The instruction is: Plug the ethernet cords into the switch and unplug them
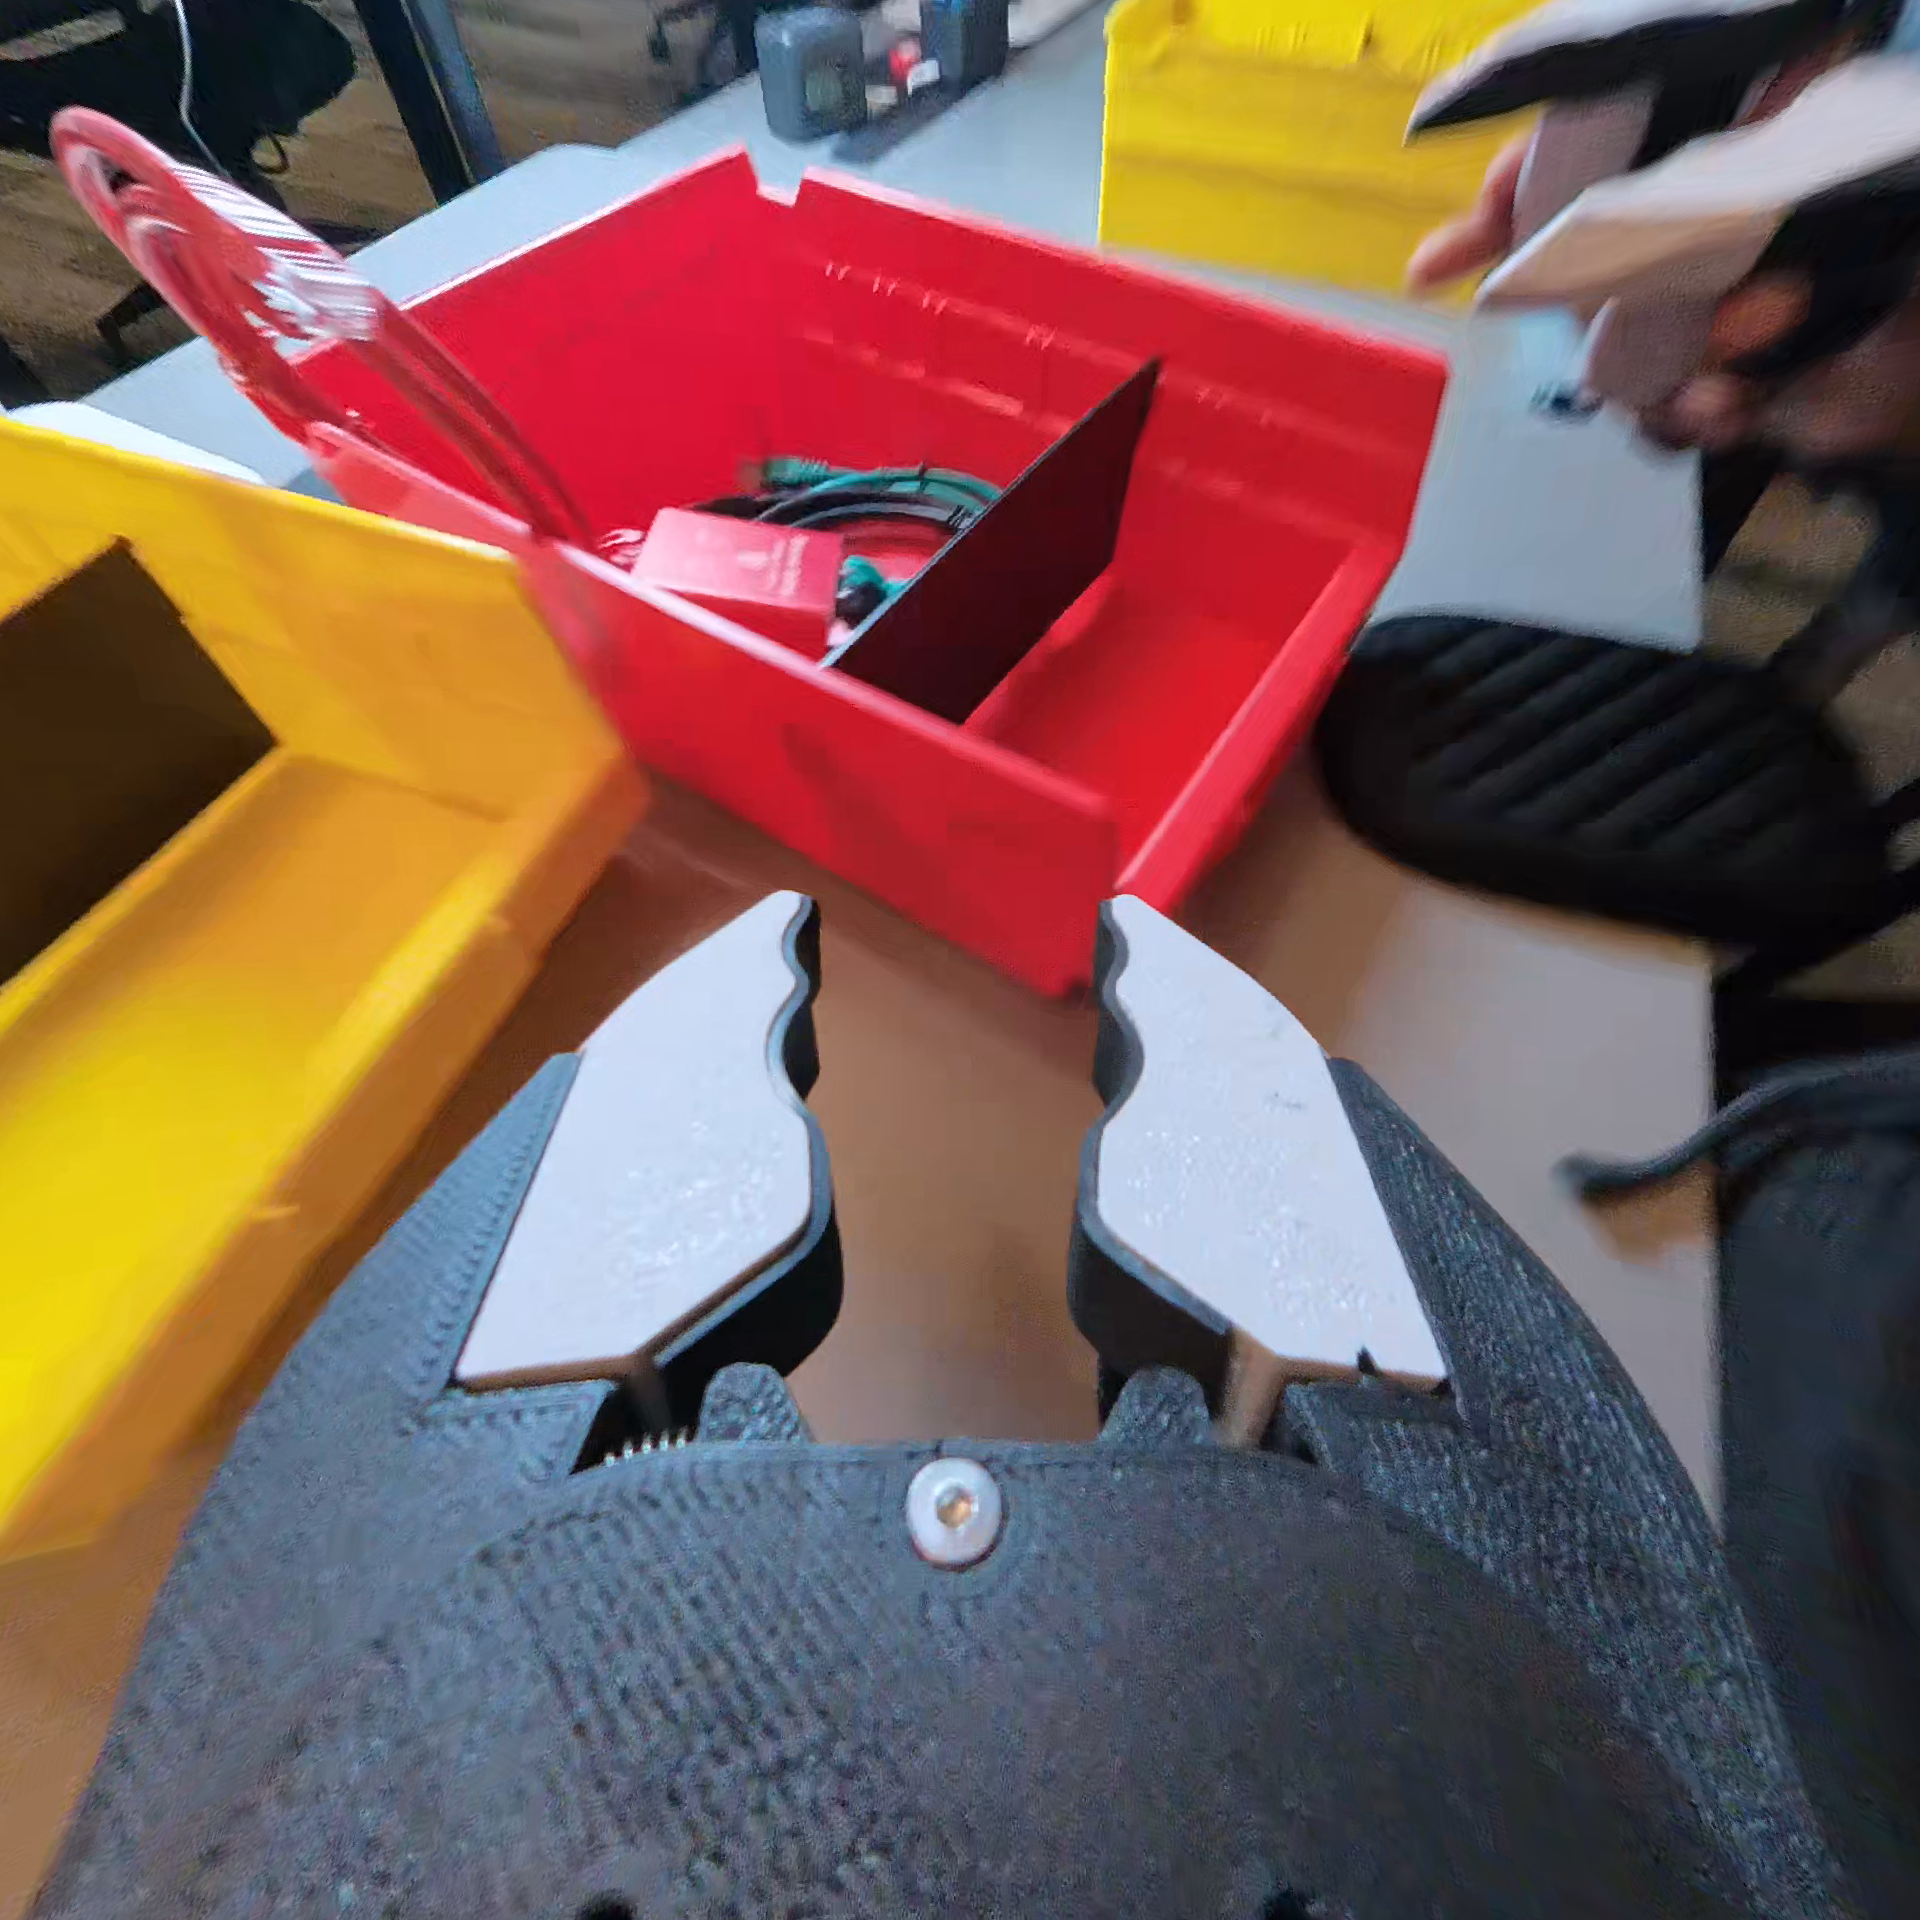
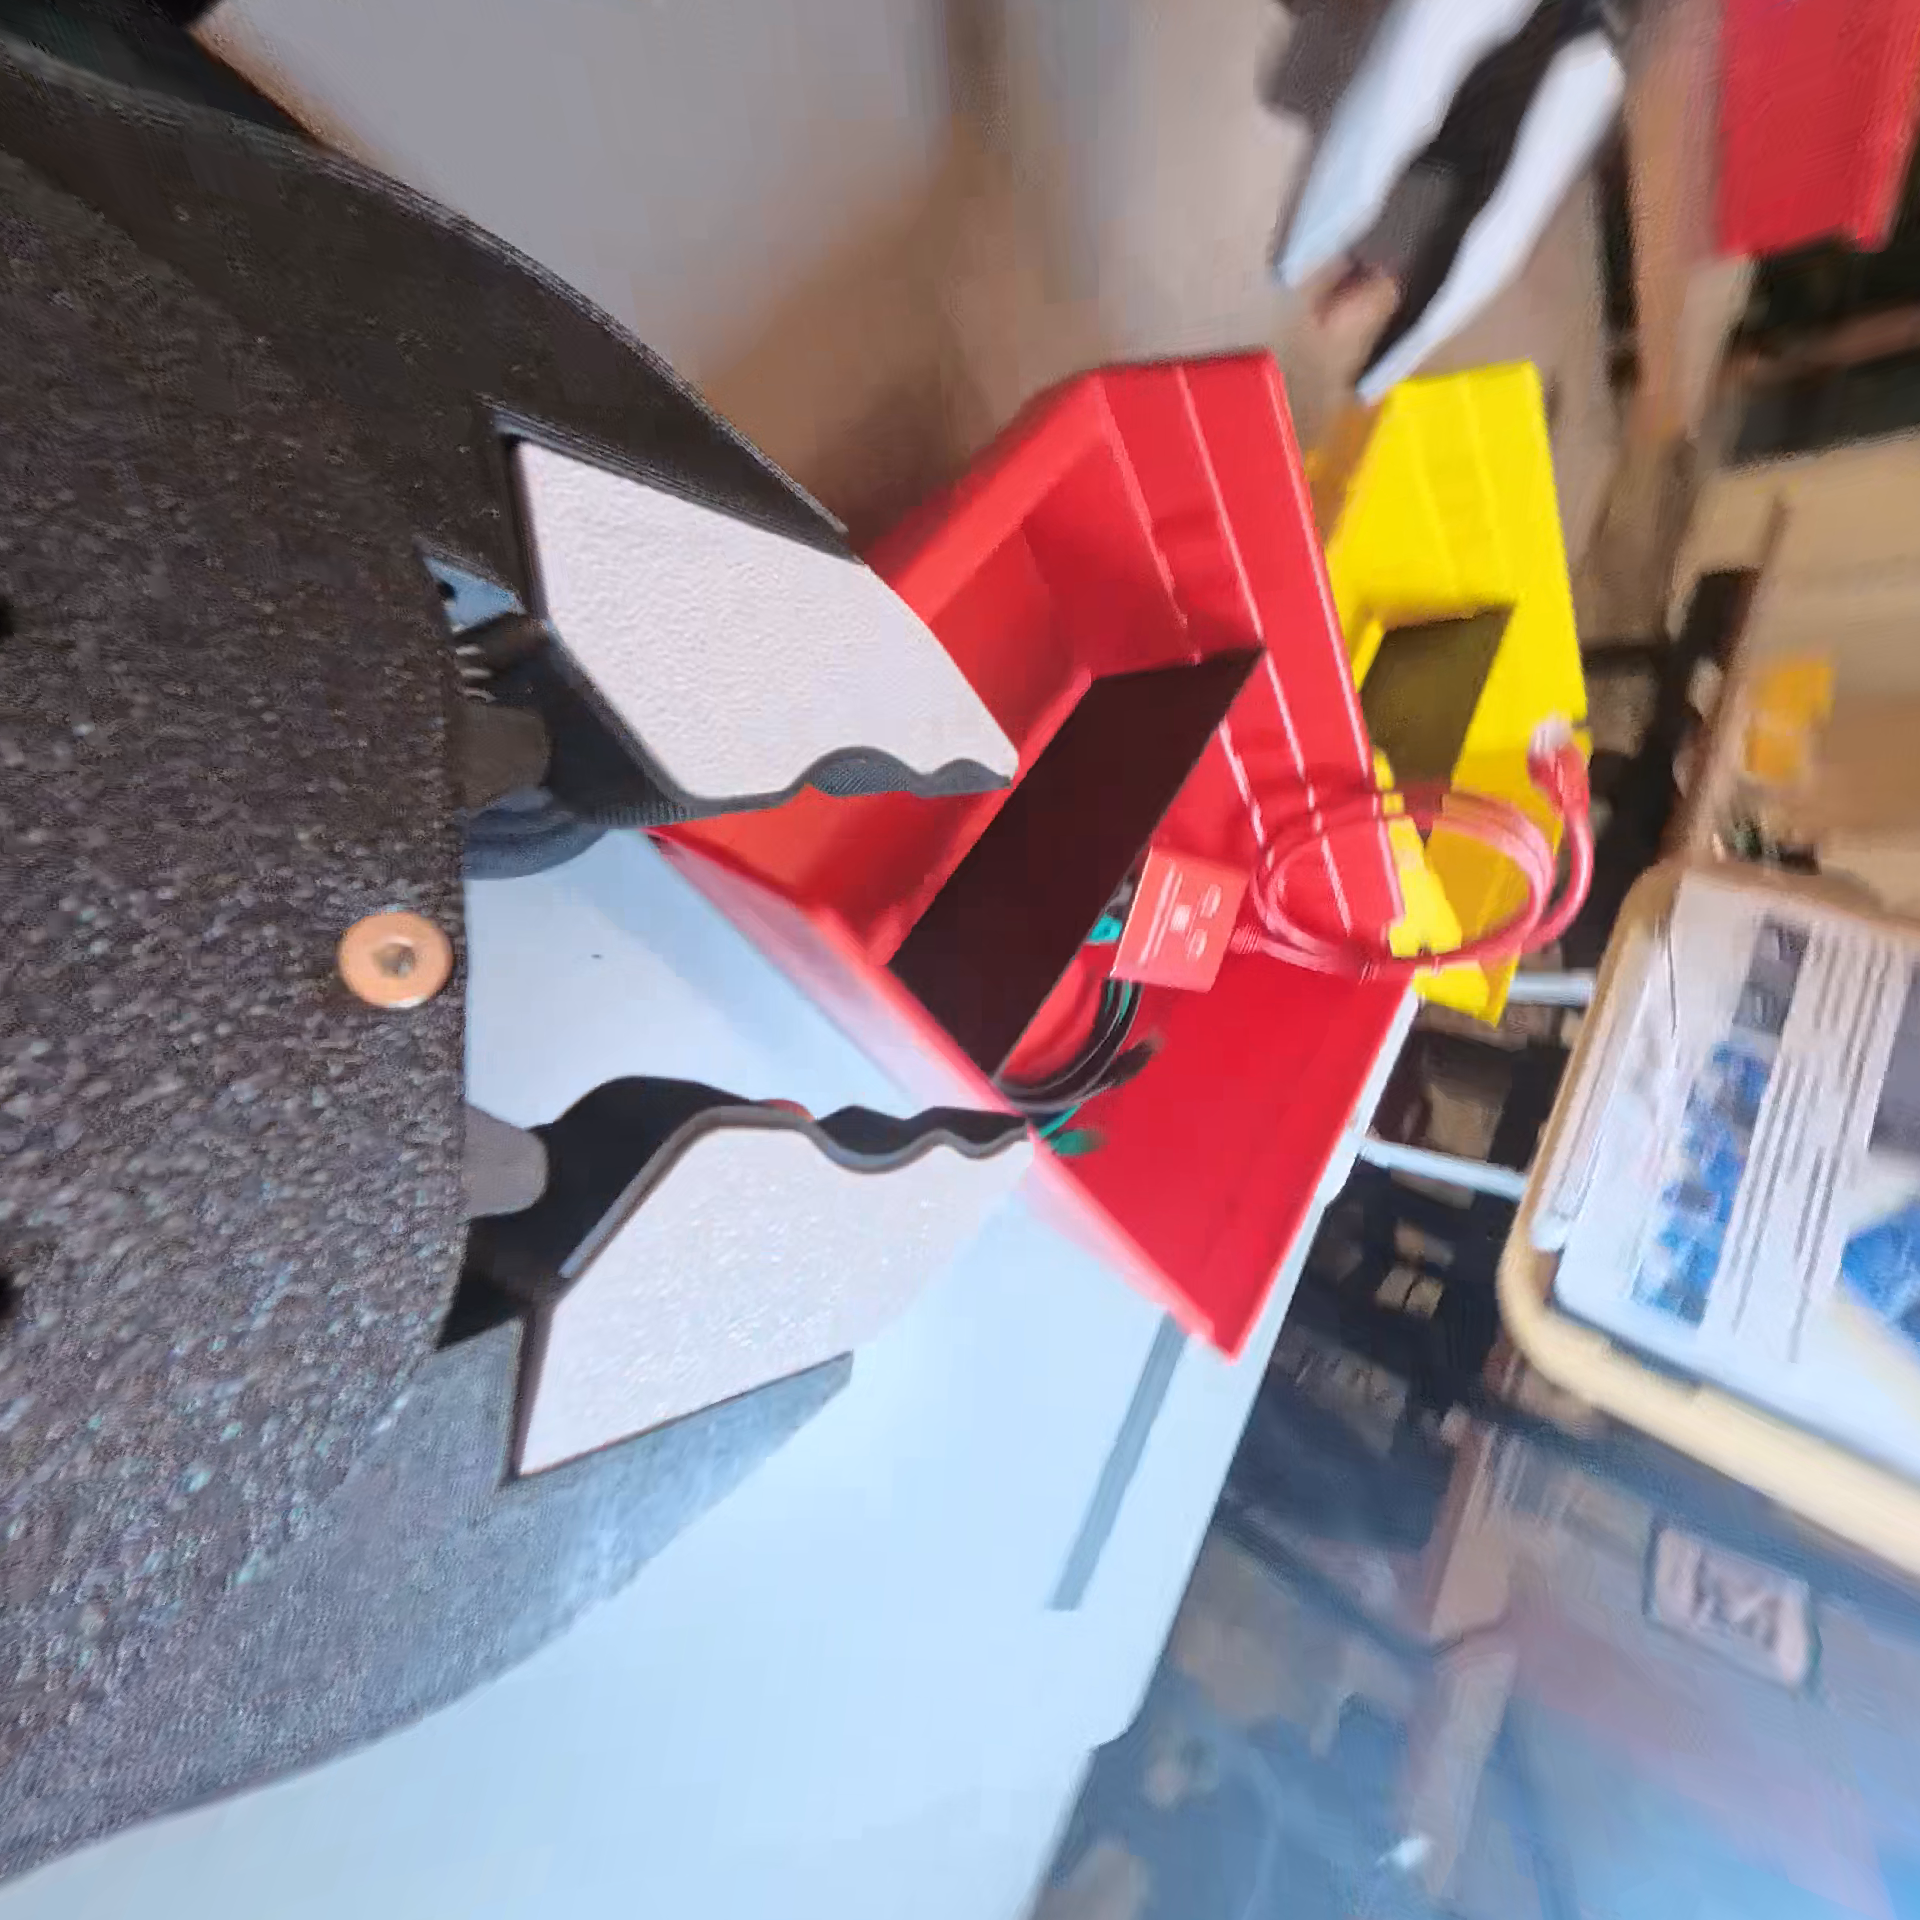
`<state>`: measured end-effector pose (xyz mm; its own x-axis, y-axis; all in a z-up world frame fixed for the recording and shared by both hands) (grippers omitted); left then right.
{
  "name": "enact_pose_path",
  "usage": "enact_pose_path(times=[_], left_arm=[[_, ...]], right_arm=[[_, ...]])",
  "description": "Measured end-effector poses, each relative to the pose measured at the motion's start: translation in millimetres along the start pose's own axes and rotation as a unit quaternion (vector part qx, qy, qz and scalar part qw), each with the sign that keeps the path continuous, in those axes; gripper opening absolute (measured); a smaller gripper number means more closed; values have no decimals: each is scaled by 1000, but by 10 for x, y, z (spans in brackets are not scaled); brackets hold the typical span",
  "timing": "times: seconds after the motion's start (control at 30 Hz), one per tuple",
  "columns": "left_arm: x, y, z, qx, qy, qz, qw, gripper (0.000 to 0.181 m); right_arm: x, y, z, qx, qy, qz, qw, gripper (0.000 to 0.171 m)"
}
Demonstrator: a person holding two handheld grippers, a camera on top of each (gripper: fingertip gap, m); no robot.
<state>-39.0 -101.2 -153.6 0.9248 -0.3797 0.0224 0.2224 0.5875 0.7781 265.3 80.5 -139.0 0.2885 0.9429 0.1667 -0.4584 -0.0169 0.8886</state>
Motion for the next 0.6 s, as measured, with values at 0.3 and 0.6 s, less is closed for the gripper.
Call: enact_pose_path(times=[0.3, 0.6], left_arm=[[448, 65, -740, 31, 193, 108, 975, 34], [666, 418, -339, 87, 222, 48, 970, 24]], right_arm=[[-46, -379, -443, -54, -15, -115, 992, 27], [-159, -43, -2, 12, -103, -56, 993, 22]])
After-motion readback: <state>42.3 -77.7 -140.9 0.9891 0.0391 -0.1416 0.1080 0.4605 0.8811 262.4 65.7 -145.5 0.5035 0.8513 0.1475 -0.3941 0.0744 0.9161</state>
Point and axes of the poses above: each gripper's, where its closed fingertips meet, z back along the fingers, y out of its top, x = y × z across the jaws, the point moved 10 cm from there along z, back along the fingers, and after that the axes turned 12 degrees about -x, right-handed, at the moved point
